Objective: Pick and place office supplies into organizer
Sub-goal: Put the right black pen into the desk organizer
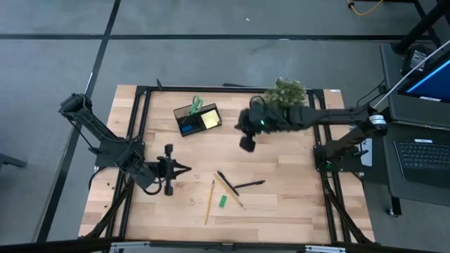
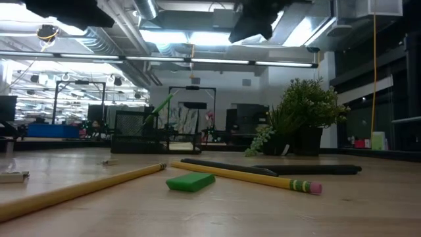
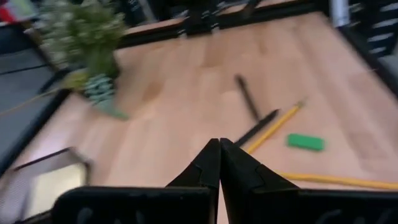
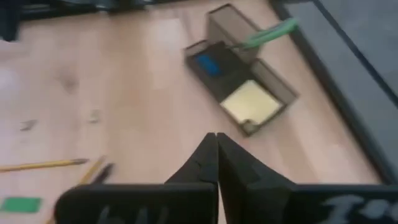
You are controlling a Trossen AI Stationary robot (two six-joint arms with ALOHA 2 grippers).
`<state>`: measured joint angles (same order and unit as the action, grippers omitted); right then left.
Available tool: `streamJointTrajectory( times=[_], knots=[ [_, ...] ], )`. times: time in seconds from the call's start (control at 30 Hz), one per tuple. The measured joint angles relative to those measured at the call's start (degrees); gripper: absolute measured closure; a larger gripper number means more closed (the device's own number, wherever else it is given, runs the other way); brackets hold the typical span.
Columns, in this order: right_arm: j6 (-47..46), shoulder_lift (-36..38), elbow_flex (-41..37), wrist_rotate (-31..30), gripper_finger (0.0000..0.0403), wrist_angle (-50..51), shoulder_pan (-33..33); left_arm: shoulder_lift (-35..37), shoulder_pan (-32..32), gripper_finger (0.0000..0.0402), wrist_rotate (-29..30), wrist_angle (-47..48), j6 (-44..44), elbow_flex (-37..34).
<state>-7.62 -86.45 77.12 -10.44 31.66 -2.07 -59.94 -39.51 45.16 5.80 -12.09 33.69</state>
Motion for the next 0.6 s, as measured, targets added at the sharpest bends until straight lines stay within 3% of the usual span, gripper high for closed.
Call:
streamJointTrajectory(
  times=[0.13,0.4,0.6],
  knots=[
    [-3.3,3.2,-8.3,-0.2,0.0401,-6.7,4.7,0.0,1.2,0.04,-5.8,-8.4,3.0,-3.3],
    [-2.6,6.7,-17.8,-0.1,0.0401,-9.4,14.7,0.0,3.9,0.04,-19.5,-9.1,3.4,-3.6],
    [-6.0,6.5,-17.8,0.1,0.0399,-5.8,21.3,0.0,5.0,0.04,-20.4,-9.4,3.4,-3.6]
  ],
)
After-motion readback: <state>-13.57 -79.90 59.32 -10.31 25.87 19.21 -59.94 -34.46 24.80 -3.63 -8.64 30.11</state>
